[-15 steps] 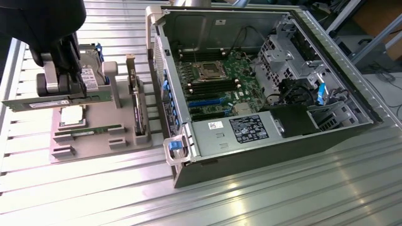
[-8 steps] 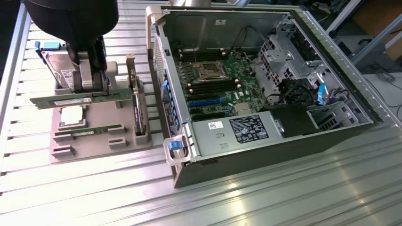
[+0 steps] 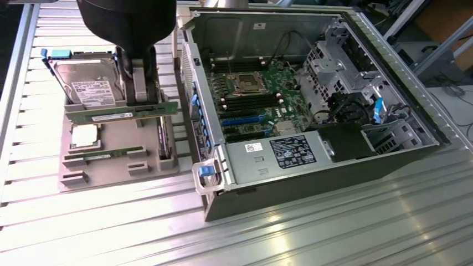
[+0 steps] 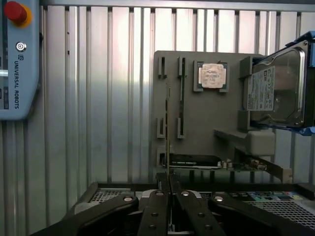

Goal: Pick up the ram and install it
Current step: 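Pick up the ram and move it above insertion slot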

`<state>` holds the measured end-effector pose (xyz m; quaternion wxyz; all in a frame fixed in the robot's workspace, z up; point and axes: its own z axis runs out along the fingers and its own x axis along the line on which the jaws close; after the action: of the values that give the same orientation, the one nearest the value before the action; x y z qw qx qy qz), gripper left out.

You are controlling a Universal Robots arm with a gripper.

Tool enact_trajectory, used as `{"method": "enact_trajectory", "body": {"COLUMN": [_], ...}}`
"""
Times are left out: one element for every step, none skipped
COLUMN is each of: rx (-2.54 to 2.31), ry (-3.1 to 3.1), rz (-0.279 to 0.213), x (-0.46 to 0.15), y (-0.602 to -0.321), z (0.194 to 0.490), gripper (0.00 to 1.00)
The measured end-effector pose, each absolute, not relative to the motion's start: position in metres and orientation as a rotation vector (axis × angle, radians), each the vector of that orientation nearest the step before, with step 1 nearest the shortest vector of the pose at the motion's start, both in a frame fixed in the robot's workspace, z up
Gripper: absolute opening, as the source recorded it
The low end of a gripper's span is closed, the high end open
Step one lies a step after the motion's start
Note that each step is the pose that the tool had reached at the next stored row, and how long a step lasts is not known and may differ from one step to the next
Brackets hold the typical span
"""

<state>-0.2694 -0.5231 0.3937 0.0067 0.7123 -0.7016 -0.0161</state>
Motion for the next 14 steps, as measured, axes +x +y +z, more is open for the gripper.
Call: {"method": "enact_trajectory", "body": {"rx": [2.228, 2.228, 2.228, 2.228, 2.228, 2.228, 2.228, 2.228, 2.228, 2.228, 2.228, 2.228, 2.228, 2.228], "ry": [-2.195, -2.195, -2.195, -2.195, -2.195, -2.195, -2.195, -2.195, -2.195, -2.195, -2.195, -2.195, -2.195, -2.195], "rz": [-0.05, -0.05, -0.05, -0.05, -0.05, -0.05, -0.05, -0.05, -0.05, -0.05, -0.05, -0.05, -0.05, -0.05], "x": [-0.267, -0.264, -0.26, -0.255, -0.25, -0.244, -0.24, -0.235, -0.231, -0.227, -0.224, -0.22, -0.212, -0.208], "y": [-0.523, -0.523, -0.523, -0.523, -0.523, -0.523, -0.523, -0.523, -0.523, -0.523, -0.523, -0.523, -0.523, -0.523], "z": [0.394, 0.394, 0.394, 0.394, 0.394, 0.394, 0.394, 0.394, 0.394, 0.394, 0.394, 0.394, 0.394, 0.394], "gripper": [0.12, 0.12, 0.12, 0.12, 0.12, 0.12, 0.12, 0.12, 0.12, 0.12, 0.12, 0.12, 0.12, 0.12]}}
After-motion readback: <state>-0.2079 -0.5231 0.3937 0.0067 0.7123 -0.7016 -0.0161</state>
